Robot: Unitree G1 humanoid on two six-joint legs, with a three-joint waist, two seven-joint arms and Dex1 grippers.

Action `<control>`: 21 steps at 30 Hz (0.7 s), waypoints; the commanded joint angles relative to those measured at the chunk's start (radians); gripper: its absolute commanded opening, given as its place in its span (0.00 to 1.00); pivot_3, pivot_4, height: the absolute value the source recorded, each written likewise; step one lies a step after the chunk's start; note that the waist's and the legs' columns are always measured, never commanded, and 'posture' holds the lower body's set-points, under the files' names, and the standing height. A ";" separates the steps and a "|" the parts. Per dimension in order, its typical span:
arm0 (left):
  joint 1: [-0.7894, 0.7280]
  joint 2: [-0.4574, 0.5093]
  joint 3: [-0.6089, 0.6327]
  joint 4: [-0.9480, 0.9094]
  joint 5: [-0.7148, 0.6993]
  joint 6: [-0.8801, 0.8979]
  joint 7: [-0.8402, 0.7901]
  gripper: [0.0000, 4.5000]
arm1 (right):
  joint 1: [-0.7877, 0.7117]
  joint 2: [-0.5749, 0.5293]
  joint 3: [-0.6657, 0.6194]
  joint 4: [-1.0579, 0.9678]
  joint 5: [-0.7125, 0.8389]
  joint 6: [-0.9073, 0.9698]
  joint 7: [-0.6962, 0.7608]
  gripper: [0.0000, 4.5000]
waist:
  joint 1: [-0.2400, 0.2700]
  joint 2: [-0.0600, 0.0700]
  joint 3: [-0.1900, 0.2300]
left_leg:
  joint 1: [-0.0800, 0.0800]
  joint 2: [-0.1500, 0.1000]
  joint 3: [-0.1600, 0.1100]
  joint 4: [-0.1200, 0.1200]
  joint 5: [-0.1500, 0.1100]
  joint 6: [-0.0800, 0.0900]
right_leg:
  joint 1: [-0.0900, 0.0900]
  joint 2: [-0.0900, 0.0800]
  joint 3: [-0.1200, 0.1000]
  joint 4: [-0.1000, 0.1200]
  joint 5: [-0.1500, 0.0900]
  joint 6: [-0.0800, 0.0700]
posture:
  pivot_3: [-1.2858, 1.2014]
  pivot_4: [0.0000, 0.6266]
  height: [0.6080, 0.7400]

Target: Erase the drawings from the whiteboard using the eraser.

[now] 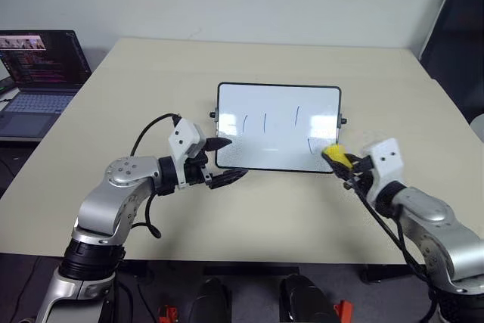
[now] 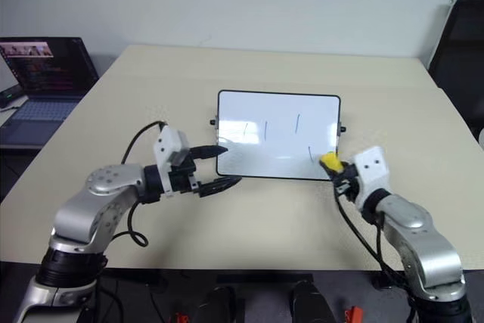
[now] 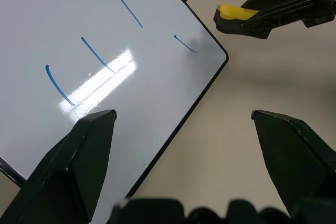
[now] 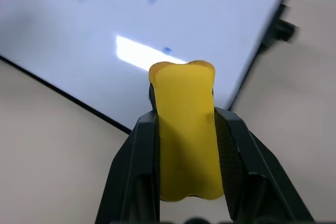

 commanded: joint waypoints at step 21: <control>-0.139 -0.038 -0.025 -0.005 -0.016 0.041 0.014 1.00 | -0.551 -0.001 0.284 0.627 -0.387 -0.290 0.082 0.24 | 0.004 0.000 0.000 | -0.001 0.000 -0.001 -0.005 0.000 0.000 | -0.002 0.001 -0.002 0.000 0.002 0.007 | 0.52 0.24 1.00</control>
